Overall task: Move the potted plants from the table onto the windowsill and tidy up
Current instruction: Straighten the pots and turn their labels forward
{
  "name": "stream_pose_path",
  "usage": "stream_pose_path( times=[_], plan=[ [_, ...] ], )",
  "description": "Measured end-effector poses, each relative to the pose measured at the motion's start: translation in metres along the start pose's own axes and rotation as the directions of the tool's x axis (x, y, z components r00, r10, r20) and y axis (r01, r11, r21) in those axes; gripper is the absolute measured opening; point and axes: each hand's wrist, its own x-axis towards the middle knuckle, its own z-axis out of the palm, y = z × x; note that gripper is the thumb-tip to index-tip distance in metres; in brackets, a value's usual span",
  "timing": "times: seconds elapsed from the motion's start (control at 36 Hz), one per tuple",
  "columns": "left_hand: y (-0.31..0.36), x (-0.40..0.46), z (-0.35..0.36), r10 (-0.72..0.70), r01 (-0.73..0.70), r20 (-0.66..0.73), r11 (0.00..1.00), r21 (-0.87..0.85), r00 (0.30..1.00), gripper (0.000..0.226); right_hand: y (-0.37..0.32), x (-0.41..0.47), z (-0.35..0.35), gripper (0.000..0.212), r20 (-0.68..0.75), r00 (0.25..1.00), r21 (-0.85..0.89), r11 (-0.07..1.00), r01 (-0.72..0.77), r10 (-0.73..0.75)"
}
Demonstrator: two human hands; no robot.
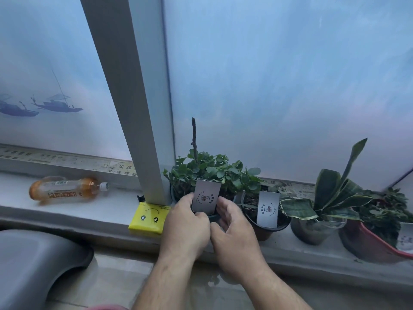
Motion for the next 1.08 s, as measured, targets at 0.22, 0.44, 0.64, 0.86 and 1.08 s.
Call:
stream_pose_path(
  times=[0.22,0.44,0.64,0.86,1.08],
  plan=[
    [-0.0028,0.0006,0.0022,-0.002,0.002,0.044,1.0,0.003,0.999,0.046,-0.0038,-0.0019,-0.0031,0.057,-0.017,1.0,-0.038,0.999,0.02,-0.02],
    [-0.0032,0.0011,0.0022,0.005,-0.005,0.01,1.0,0.01,1.0,0.045,-0.0042,-0.003,-0.0012,0.055,-0.008,1.0,-0.001,1.0,0.007,-0.007],
    [-0.0032,0.0012,0.0013,0.005,-0.006,0.012,0.999,0.052,1.0,0.045,-0.0083,-0.0052,-0.0028,0.054,0.002,1.0,0.014,1.0,0.004,-0.004],
    [-0.006,0.0037,-0.0023,0.009,-0.008,-0.008,0.995,0.104,1.0,0.052,-0.0036,-0.003,-0.0034,0.056,-0.028,1.0,0.041,0.999,-0.006,0.007],
    [-0.0021,0.0006,-0.003,0.053,-0.051,-0.013,0.995,0.08,0.999,0.042,-0.0058,0.0013,-0.0055,0.054,-0.013,1.0,0.037,0.999,-0.013,0.013]
  ],
)
